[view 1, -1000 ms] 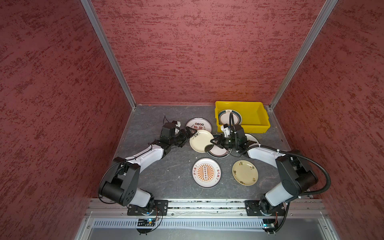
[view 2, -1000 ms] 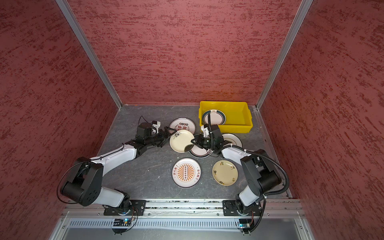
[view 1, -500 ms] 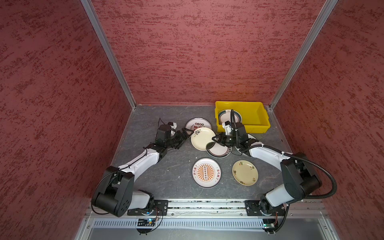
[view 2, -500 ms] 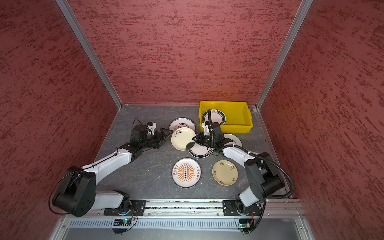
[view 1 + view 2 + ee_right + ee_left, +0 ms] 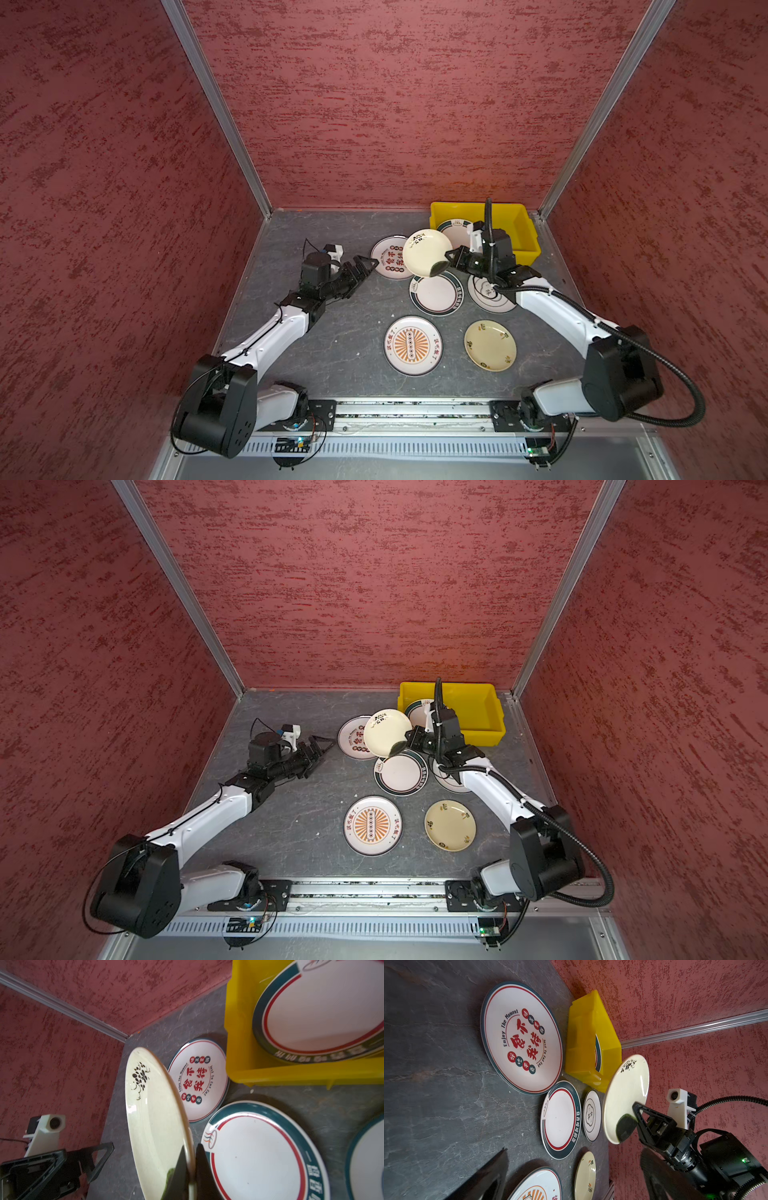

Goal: Place the plates into the plastic bin on the countertop
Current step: 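Carry the floral plate into the yellow bin with right gripper while left gripper withdraws, then lower the cream floral plate into the bin and open the right gripper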

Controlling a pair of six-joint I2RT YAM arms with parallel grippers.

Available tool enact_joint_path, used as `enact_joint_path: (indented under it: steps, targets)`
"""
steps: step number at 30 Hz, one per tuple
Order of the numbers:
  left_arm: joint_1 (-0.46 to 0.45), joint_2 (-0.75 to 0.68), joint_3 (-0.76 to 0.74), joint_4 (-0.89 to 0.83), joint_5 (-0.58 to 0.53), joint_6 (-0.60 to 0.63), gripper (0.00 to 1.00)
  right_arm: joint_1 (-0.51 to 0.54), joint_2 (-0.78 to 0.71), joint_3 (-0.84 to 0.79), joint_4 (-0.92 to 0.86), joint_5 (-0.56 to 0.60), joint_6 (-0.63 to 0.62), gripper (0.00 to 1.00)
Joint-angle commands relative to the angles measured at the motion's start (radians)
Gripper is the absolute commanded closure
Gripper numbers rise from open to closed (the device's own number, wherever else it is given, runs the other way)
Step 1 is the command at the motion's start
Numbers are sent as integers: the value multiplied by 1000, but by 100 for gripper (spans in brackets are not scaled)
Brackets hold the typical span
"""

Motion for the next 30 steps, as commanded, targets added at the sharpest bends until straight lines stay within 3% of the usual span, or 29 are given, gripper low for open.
enact_joint_path:
  steps: [1, 7, 16, 30]
  targets:
    - [8, -24, -17, -7, 16, 23, 1, -37, -25, 43, -5, 110, -44, 100]
    - [19, -40, -32, -16, 30, 29, 1, -150, 1, 108, -8, 128, -63, 100]
    - [39, -39, -32, -20, 58, 14, 1, -239, 77, 138, 59, 158, -52, 100]
    - [47, -133, -49, -109, 5, 14, 1, -279, 353, 308, 51, 172, -63, 100]
